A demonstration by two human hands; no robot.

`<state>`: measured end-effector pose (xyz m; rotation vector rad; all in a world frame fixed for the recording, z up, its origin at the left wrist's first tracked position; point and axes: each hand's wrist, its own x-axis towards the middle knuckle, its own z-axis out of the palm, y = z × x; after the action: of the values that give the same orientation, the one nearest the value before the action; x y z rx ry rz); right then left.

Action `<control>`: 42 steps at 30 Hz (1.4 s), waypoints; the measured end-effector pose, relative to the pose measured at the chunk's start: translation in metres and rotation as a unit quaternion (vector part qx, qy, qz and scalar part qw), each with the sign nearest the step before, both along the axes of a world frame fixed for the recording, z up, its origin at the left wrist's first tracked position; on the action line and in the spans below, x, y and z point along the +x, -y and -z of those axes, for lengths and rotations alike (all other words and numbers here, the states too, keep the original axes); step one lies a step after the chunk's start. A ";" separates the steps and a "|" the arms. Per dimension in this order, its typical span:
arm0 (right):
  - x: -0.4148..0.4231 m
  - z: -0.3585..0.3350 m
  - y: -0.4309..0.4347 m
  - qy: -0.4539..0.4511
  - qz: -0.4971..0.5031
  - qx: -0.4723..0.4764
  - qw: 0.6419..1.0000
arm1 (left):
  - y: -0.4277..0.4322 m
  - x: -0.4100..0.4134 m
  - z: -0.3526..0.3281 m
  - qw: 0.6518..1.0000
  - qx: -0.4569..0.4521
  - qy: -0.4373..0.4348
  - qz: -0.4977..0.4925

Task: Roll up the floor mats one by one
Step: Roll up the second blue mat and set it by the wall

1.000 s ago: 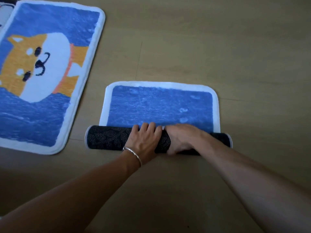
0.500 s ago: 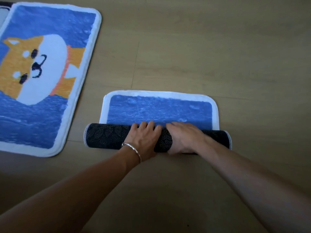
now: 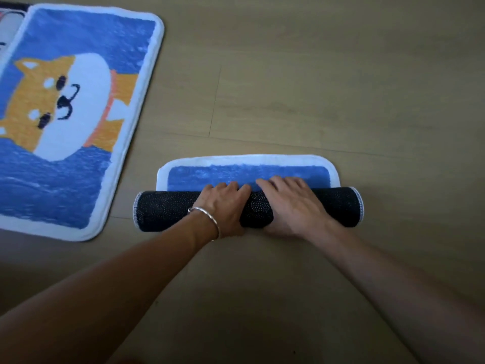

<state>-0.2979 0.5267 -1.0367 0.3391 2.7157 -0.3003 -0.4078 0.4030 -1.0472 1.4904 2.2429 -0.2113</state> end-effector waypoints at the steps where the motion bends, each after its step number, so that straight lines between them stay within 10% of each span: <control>1: 0.009 0.005 0.006 -0.044 -0.017 0.045 0.998 | -0.003 -0.005 -0.002 0.999 -0.012 0.043 -0.012; 6: 0.027 0.028 0.022 -0.150 -0.008 0.131 0.980 | 0.000 -0.008 -0.003 0.994 -0.029 0.107 -0.009; 11: -0.011 -0.002 -0.005 0.052 0.018 -0.069 0.996 | 0.014 -0.003 0.002 0.982 0.137 -0.097 0.087; 17: 0.001 0.006 -0.001 0.151 0.086 -0.225 0.959 | 0.013 0.011 -0.007 0.997 -0.002 0.007 0.071; 27: 0.001 0.001 -0.013 0.121 0.105 -0.186 0.969 | -0.006 -0.009 -0.004 0.989 -0.102 0.101 0.045; 42: 0.065 -0.020 0.065 0.133 0.187 -0.175 0.957 | 0.040 0.057 -0.029 0.986 -0.137 0.013 0.094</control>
<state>-0.2332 0.4621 -1.0162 0.7304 2.2645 -0.7690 -0.3508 0.3629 -1.0186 1.5410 1.9580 -0.5321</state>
